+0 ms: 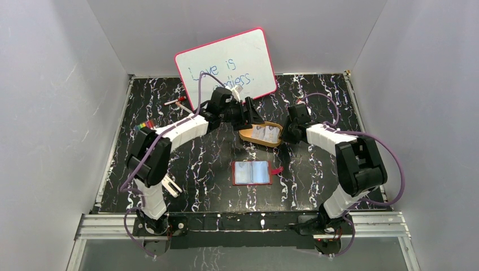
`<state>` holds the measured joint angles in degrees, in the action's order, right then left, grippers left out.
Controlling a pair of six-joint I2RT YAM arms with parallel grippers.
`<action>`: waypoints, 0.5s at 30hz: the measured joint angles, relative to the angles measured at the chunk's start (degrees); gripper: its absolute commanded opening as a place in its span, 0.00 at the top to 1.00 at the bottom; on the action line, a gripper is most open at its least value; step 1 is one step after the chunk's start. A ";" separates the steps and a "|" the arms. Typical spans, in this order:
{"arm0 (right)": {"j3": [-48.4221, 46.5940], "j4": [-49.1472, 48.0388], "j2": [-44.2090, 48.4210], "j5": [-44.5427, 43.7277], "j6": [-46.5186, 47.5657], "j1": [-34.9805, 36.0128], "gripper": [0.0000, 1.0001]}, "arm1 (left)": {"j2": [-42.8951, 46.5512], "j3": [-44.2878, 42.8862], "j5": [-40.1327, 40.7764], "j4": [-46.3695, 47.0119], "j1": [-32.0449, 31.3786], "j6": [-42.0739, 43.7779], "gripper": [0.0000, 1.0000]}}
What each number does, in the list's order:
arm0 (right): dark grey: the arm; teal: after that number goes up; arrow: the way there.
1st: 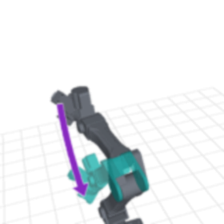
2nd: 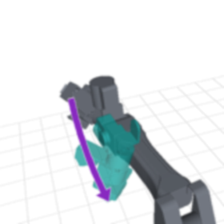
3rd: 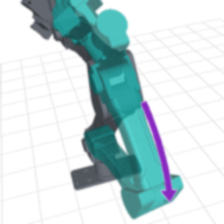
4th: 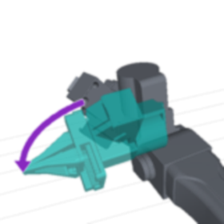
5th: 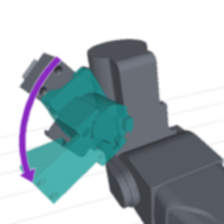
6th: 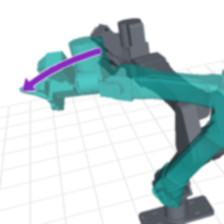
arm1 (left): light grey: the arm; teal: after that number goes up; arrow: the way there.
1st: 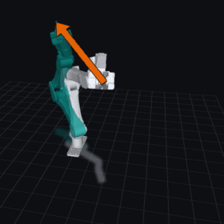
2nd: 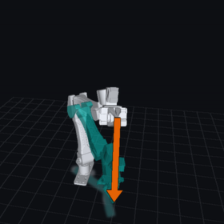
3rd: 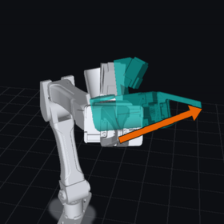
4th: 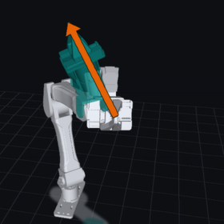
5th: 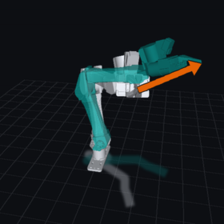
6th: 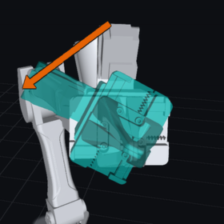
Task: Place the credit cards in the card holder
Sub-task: Move the storage box to the center of the board.
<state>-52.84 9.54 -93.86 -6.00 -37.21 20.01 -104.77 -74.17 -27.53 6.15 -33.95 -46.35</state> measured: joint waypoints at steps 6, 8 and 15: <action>-0.35 0.72 1.11 0.20 0.17 0.00 0.61 | -9.49 -7.74 -1.38 -4.00 -0.09 1.29 0.38; -0.35 0.70 1.77 0.26 0.33 0.00 0.62 | -13.00 -11.56 -1.66 -6.73 -0.09 2.34 0.41; -0.39 0.59 2.19 0.85 1.55 -0.02 0.67 | -20.70 -18.49 -2.93 -13.00 -0.09 5.92 0.45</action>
<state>-53.23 10.13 -91.68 -5.15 -35.66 19.99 -125.47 -92.66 -30.46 -6.85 -34.04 -40.42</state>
